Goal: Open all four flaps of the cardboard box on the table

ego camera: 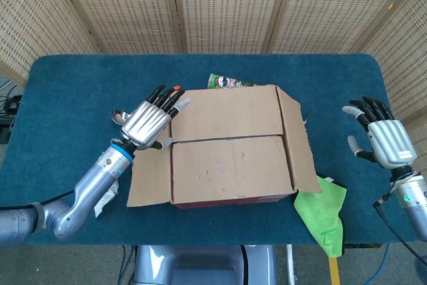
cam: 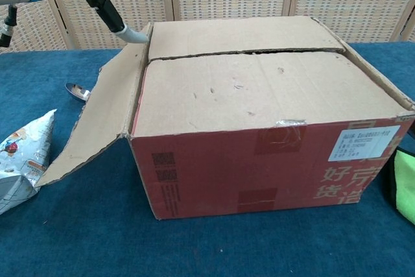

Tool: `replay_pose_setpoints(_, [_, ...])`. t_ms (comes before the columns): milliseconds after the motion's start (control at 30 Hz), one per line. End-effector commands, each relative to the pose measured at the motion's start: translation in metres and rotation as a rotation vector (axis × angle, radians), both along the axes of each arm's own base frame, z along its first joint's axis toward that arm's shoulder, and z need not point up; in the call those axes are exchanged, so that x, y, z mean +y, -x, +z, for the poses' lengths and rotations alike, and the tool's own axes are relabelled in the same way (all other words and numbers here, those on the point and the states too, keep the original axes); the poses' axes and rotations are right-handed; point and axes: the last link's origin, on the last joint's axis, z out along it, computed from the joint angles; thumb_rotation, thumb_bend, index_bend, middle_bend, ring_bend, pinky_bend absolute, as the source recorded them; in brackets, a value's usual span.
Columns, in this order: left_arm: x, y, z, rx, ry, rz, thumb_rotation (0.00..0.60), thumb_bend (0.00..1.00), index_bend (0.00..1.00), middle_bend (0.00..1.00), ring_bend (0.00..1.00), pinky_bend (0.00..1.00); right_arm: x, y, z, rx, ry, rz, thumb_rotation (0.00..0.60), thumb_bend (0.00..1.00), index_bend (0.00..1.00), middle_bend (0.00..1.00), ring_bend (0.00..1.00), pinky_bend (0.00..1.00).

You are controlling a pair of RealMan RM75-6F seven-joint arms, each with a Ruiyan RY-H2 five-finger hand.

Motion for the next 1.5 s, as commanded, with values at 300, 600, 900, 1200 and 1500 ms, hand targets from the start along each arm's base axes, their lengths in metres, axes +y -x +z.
replay_pose_setpoints(300, [0.005, -0.014, -0.029, 0.026, -0.013, 0.020, 0.488, 0.22, 0.00, 0.00, 0.00, 0.00, 0.001, 0.003, 0.001, -0.002, 0.000, -0.007, 0.600, 0.50, 0.18, 0.14, 0.00, 0.06])
replay_pose_setpoints(600, [0.007, -0.021, -0.041, 0.036, -0.026, 0.032, 0.488, 0.22, 0.00, 0.00, 0.00, 0.00, 0.002, 0.007, 0.003, -0.002, 0.007, -0.015, 0.600, 0.50, 0.18, 0.14, 0.00, 0.06])
replay_pose_setpoints(900, [0.004, -0.024, -0.045, 0.034, -0.007, 0.031, 0.488, 0.21, 0.00, 0.00, 0.00, 0.00, 0.002, 0.011, 0.006, -0.008, 0.014, -0.021, 0.600, 0.50, 0.18, 0.14, 0.00, 0.06])
replay_pose_setpoints(1200, [0.003, -0.025, -0.040, 0.017, -0.005, 0.031, 0.489, 0.21, 0.00, 0.00, 0.00, 0.00, 0.002, 0.013, 0.005, -0.014, 0.012, -0.023, 0.600, 0.50, 0.18, 0.14, 0.00, 0.06])
replay_pose_setpoints(1500, [0.008, -0.023, -0.045, 0.047, -0.017, 0.047, 0.491, 0.21, 0.00, 0.00, 0.00, 0.00, 0.004, 0.014, 0.007, -0.019, 0.018, -0.025, 0.600, 0.50, 0.18, 0.14, 0.00, 0.06])
